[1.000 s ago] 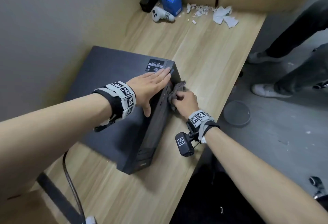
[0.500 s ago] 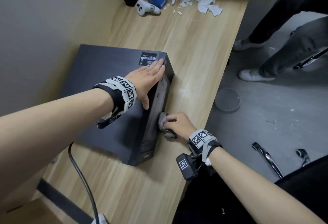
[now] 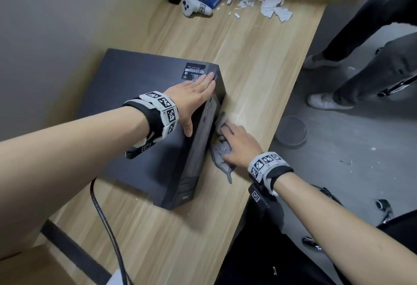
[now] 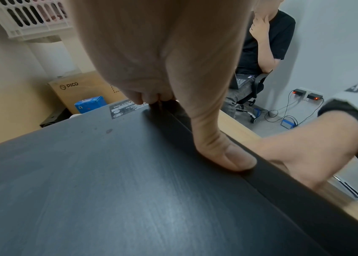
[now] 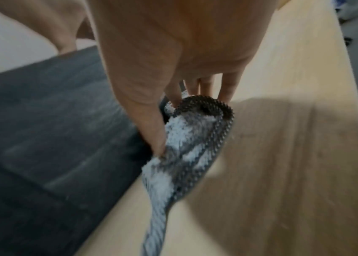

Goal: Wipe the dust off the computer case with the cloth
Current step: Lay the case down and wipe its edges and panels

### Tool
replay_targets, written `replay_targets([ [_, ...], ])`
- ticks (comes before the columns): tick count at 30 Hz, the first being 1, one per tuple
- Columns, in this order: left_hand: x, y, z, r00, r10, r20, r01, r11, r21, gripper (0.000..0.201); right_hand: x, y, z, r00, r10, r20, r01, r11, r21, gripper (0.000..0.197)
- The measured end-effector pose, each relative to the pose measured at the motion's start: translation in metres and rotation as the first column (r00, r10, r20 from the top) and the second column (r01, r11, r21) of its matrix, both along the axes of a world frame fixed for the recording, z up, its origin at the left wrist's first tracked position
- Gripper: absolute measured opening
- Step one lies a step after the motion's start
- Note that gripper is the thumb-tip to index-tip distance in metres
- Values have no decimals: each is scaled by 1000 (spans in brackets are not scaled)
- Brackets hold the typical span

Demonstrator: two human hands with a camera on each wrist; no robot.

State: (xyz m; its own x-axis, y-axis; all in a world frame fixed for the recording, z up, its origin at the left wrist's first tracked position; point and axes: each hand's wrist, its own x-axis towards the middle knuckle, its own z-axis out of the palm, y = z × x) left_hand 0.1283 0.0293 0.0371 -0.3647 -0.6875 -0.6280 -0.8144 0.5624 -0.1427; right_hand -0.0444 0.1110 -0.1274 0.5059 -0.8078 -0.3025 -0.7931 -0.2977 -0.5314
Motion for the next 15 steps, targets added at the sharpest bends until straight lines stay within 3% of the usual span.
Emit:
replay_targets([
  [3,1,-2,-3,1000,-12,-4,12,1000,-10,157,0,17,-8,978,183,-98,-189,980,-59,93],
  [5,2,-2,-5,1000,-14,-7,14,1000,-15,158,-1,18,-13,989,150,-6,-150,986,-72,67],
  [7,4,-2,-5,1000,-5,-10,5,1000,-14,158,-3,7,-9,992,16,127,-9,998,-60,32],
  [9,4,-2,-5,1000,-3,-18,3,1000,-12,158,-3,-13,-2,954,-190,231,190,982,20,19],
  [12,3,-3,-5,1000,-1,-25,1,1000,-9,159,3,-50,12,786,-515,340,503,854,132,20],
  [13,3,-3,-5,1000,-2,-27,2,1000,-5,159,8,-60,15,751,-556,357,533,829,171,24],
  [15,4,-4,-6,999,4,-34,-4,1000,1,159,21,-70,13,778,-524,347,464,851,247,28],
])
